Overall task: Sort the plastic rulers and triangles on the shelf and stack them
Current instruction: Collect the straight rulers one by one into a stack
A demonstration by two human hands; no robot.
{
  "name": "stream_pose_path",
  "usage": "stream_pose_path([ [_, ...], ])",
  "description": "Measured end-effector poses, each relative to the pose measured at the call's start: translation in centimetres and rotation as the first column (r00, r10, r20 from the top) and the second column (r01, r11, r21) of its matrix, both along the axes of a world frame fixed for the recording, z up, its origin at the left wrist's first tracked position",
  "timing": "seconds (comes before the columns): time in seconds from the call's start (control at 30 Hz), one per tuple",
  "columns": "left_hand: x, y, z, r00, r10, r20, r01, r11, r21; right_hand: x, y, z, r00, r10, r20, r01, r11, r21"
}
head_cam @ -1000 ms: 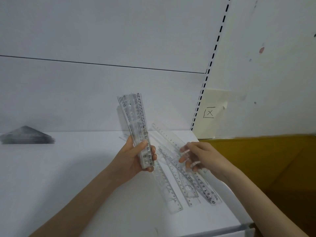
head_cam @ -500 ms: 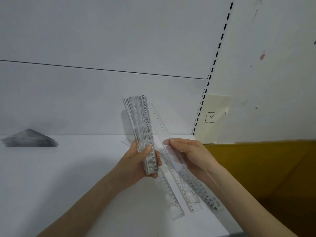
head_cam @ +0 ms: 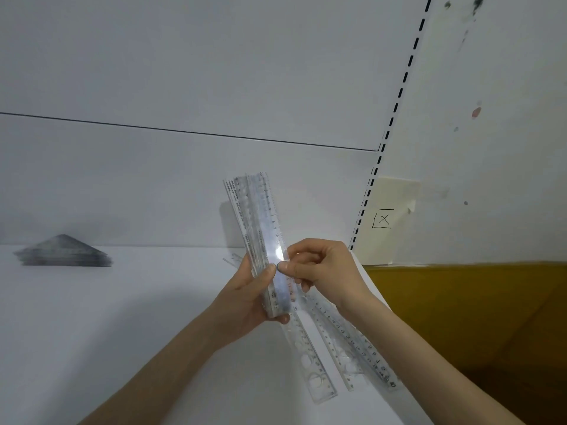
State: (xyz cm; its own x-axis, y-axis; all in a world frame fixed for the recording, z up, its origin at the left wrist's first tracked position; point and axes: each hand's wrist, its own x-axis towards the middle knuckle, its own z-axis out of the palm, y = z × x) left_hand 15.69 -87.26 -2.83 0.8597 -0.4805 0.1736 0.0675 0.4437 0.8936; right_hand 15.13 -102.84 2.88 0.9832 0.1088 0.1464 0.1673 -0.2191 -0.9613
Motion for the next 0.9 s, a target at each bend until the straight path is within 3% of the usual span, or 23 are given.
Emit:
stream_pose_path([
  [0.5, -0.3, 0.2, 0.2, 1.0, 0.008, 0.02, -0.009, 0.998, 0.059, -0.2, 0.4, 0.1, 0.999, 0.028, 0.034, -0.025, 0.994, -0.111],
  [0.77, 0.2, 0.6, 0.2, 0.999, 0.039, 0.019, -0.04, 0.996, 0.078, 1.7, 1.0, 1.1, 0.989, 0.147, -0.011, -0.143, 0.931, -0.337],
  [0.9, 1.0, 0.7, 0.0, 0.981, 0.184, -0.059, -0.182, 0.982, 0.043, 4.7, 0.7, 0.2, 0.991, 0.079, 0.105, -0.012, 0.848, -0.53],
])
